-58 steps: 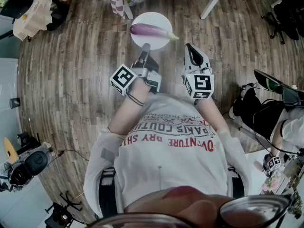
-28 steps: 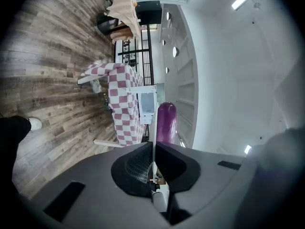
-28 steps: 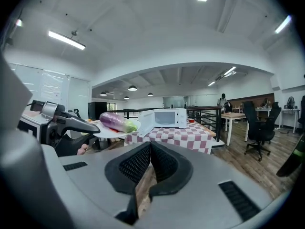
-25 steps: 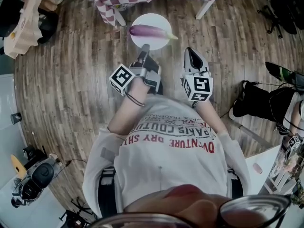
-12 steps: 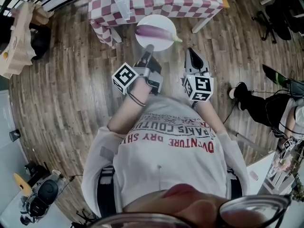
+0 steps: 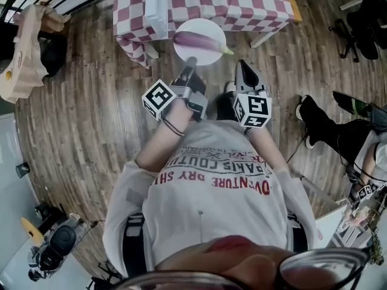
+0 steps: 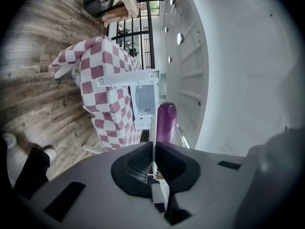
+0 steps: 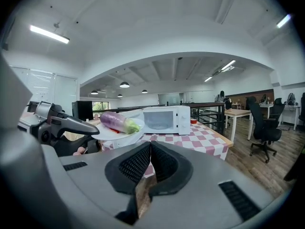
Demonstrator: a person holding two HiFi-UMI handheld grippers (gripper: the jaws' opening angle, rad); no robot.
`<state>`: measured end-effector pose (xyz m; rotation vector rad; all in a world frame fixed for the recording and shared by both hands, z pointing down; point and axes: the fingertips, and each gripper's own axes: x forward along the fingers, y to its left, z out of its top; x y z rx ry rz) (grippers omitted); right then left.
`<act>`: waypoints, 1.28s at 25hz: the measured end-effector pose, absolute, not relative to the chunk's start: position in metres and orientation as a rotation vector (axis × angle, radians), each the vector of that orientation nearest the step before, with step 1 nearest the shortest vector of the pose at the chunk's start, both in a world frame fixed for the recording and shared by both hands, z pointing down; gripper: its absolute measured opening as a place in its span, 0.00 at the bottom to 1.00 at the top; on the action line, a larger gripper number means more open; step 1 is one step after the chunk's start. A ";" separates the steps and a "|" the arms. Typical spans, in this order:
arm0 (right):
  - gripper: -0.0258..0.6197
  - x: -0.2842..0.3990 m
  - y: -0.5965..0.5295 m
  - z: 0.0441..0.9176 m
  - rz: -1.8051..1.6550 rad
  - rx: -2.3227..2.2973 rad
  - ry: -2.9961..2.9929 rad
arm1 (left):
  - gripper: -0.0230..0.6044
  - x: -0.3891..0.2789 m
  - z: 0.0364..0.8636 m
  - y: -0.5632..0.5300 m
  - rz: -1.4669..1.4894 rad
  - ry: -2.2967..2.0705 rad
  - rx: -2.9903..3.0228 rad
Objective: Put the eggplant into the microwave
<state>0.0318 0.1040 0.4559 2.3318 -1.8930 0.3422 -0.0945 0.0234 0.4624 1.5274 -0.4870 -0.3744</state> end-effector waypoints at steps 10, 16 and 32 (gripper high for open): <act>0.08 0.119 0.003 0.456 0.334 2.215 -2.056 | 0.10 -0.014 0.460 -0.054 -0.456 -0.576 1.533; 0.08 0.194 -0.054 0.450 0.331 2.161 -2.115 | 0.10 0.048 0.464 -0.106 -0.494 -0.641 1.499; 0.08 0.277 -0.165 0.472 0.463 2.003 -2.219 | 0.10 0.119 0.487 -0.205 -0.554 -0.781 1.405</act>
